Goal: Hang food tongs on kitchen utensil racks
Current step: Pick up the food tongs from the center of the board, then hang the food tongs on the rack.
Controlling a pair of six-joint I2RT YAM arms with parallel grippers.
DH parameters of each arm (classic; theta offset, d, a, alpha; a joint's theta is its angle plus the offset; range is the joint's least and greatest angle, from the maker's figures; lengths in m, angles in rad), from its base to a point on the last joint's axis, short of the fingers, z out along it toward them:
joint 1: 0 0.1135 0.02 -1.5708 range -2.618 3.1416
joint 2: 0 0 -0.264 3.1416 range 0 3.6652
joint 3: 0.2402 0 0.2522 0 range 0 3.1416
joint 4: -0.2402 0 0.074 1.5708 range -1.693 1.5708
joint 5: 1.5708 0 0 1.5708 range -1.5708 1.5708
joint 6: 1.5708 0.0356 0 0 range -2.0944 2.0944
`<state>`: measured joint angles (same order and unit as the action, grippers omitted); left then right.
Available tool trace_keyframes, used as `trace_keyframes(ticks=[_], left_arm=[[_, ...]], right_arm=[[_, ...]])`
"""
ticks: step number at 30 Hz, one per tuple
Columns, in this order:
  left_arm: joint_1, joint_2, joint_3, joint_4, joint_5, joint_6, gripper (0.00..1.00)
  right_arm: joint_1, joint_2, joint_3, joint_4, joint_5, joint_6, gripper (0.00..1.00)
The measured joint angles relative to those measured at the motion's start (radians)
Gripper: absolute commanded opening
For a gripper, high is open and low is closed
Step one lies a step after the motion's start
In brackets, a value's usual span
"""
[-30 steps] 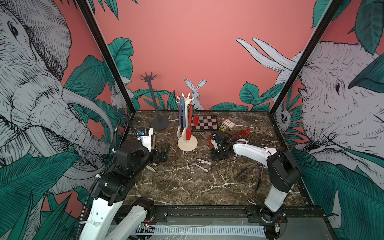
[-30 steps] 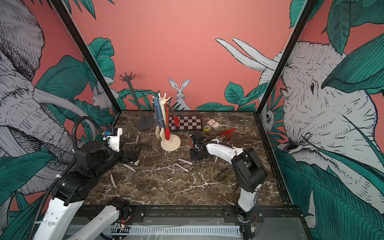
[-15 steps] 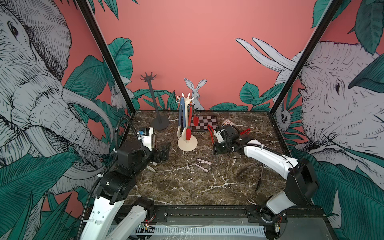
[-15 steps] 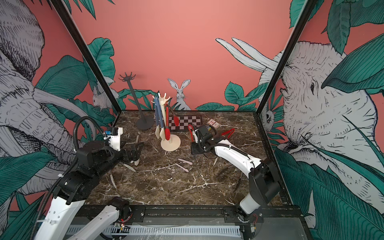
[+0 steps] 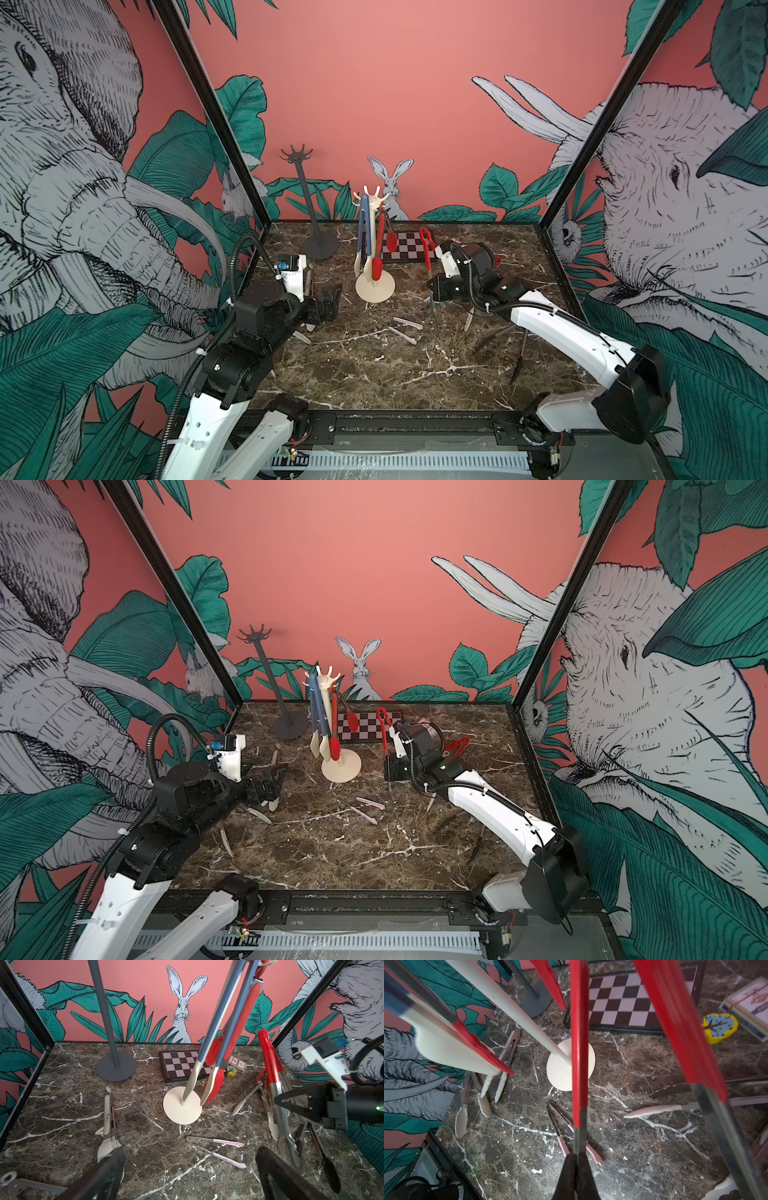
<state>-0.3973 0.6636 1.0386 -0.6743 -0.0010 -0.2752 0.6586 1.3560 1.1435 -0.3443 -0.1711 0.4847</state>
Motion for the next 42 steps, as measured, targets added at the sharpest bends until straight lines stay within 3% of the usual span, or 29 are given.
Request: trace_keyframes(ticks=[19, 42], left_arm=[[0.0, -0.004, -0.01, 0.015, 0.0, -0.02, 0.99], [0.0, -0.004, -0.014, 0.023, -0.009, -0.021, 0.99]], right_arm=[[0.069, -0.129, -0.059, 0.29, 0.021, -0.068, 0.0], [0.118, -0.048, -0.031, 0.379, -0.077, -0.077, 0.0]])
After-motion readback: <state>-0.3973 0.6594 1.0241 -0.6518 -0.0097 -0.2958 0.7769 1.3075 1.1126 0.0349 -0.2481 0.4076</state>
